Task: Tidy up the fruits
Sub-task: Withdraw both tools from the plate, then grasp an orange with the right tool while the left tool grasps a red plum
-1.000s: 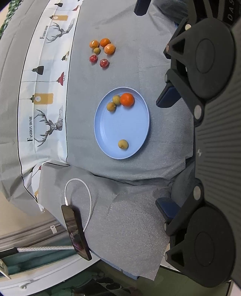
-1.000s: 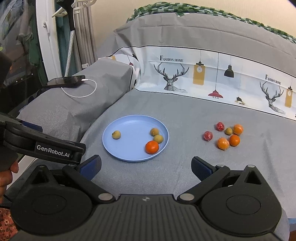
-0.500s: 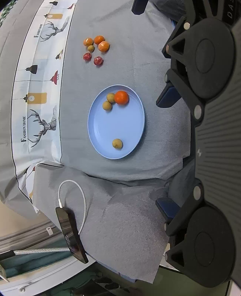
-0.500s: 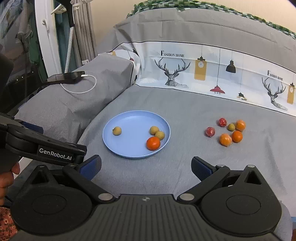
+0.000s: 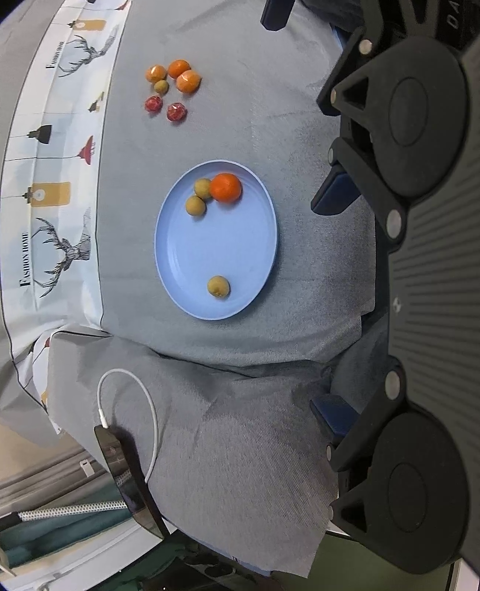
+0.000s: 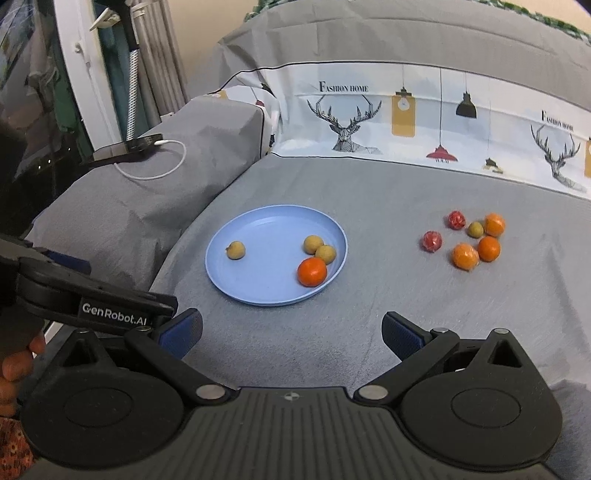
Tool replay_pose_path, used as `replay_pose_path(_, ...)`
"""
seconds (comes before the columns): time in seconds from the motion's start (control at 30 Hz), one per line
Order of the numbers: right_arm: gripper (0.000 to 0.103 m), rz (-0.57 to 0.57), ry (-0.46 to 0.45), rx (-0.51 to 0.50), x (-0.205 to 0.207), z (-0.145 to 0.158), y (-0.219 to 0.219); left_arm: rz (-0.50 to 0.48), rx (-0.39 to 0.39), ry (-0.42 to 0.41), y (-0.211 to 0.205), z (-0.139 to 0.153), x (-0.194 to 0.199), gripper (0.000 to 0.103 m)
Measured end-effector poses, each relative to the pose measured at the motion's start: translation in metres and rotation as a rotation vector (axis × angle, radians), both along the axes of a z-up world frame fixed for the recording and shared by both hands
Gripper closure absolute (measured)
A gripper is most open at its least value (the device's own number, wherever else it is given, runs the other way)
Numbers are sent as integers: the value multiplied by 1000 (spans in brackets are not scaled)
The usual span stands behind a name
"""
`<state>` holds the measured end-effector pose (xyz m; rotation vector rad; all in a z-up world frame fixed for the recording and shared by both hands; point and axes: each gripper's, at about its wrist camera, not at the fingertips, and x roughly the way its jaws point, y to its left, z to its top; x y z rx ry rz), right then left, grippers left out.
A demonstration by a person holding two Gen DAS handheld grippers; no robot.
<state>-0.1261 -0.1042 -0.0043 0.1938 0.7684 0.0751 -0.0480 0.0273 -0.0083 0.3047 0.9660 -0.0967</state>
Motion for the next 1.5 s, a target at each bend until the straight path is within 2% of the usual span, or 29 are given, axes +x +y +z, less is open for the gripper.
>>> replay_pose_path(0.17,1,-56,22,32,10,-15,-17,-18,13,34,-15,-8,13,0)
replay_pose_path(0.33,1,-160,57,47,18,-35,-50,-46,1,84,-40,-18,34,0)
replay_pose_path(0.53,1,-362,40,-4,32,-55,-117,-83,-13,116,-79,-29,60,0)
replay_pose_path(0.7,1,-530,18,-42,61,-83,-188,-119,-24,131,-117,-39,87,0)
replay_pose_path(0.77,1,-546,11,-64,77,-102,-211,-143,-35,132,-134,-45,100,0)
replay_pose_path(0.83,1,-549,53,-81,95,-125,-229,-160,-34,132,-150,-53,111,0)
replay_pose_path(0.97,1,-505,103,-7,123,-158,-253,-204,-15,134,-182,-70,135,0)
replay_pose_path(1.17,2,-376,52,-167,153,-172,-240,-260,7,133,-226,-97,167,0)
replay_pose_path(1.23,18,-348,20,-174,152,-168,-240,-279,5,135,-238,-105,174,0)
replay_pose_path(1.3,57,-346,-6,-182,148,-164,-243,-297,-2,136,-250,-112,179,0)
replay_pose_path(1.33,66,-358,-14,-187,147,-162,-247,-304,-6,135,-255,-115,181,0)
replay_pose_path(1.5,64,-586,12,-182,139,-162,-286,-360,-5,130,-277,-126,186,0)
